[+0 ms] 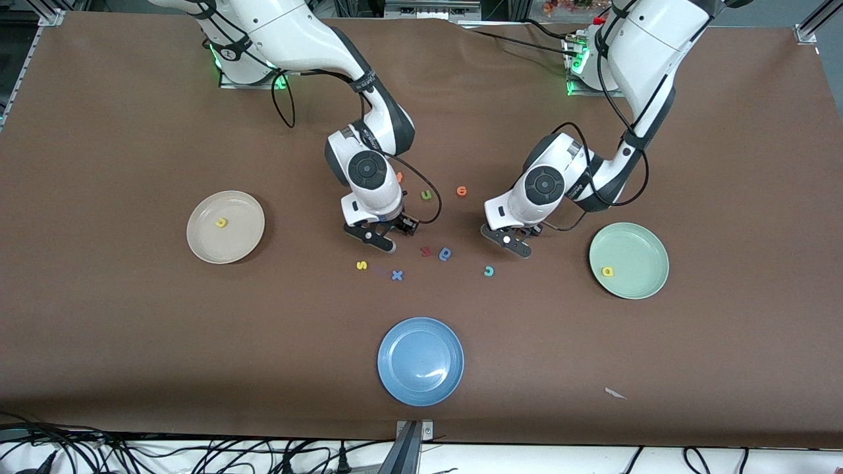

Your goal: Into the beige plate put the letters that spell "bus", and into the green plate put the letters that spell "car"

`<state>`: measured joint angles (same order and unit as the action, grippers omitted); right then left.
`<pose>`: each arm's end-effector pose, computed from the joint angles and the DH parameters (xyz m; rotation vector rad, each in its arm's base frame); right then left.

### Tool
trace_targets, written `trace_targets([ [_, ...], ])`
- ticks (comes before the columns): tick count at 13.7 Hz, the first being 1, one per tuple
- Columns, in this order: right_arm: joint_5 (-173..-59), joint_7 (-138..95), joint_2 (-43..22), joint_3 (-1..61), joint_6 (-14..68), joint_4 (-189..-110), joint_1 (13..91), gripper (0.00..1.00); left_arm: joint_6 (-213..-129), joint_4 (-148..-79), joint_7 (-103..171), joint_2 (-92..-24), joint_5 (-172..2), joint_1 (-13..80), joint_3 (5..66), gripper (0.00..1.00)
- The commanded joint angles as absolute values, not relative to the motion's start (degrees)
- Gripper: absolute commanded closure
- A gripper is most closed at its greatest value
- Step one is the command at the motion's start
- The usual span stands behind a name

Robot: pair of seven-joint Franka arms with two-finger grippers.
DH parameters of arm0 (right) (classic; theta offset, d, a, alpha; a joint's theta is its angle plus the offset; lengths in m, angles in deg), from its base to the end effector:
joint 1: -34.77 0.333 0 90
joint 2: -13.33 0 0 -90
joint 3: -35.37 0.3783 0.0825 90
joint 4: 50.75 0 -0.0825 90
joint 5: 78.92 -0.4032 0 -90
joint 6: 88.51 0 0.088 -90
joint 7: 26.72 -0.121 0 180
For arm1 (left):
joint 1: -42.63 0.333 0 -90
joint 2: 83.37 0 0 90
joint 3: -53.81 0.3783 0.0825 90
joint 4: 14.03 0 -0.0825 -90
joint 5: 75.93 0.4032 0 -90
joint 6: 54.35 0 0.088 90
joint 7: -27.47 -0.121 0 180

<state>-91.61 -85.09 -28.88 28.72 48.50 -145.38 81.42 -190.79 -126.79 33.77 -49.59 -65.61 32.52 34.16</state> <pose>0.5568 0.4880 0.2022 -3.0054 0.6907 0.0748 0.5617 -0.3071 0.1956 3.0013 -0.7793 -0.2327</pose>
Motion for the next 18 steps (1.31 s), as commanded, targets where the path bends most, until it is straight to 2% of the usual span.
trace_targets([
  [1,-92.5,-83.8,-27.5,29.0,49.4,-146.9,81.5,0.38,-189.6,-126.4,35.6,-50.8,-63.9,32.6,33.9,1.00],
  [4,-92.5,-83.3,-27.5,29.0,49.5,-147.3,81.5,0.41,-186.6,-125.7,34.8,-53.2,-63.9,34.5,34.0,1.00],
  [7,-92.5,-83.1,-27.6,29.0,49.6,-147.6,81.5,0.46,-176.9,-119.3,33.5,-53.6,-63.8,36.2,34.0,1.00],
  [15,-92.5,-82.8,-27.7,29.0,49.6,-147.9,81.5,0.64,-176.3,-115.4,10.8,-50.9,-57.8,52.7,34.9,1.00],
  [16,-92.5,-82.9,-27.8,29.0,49.6,-147.9,81.4,0.66,-176.5,-115.2,10.7,-50.2,-57.2,53.5,34.9,0.95],
  [17,-92.5,-82.8,-27.8,29.0,49.6,-147.9,81.4,0.67,-176.5,-115.2,11.3,-49.8,-57.4,54.1,34.9,0.51],
  [18,-92.5,-82.9,-27.8,29.0,49.6,-147.9,81.4,0.68,-176.5,-115.2,11.2,-49.8,-58.1,54.3,34.9,0.01],
])
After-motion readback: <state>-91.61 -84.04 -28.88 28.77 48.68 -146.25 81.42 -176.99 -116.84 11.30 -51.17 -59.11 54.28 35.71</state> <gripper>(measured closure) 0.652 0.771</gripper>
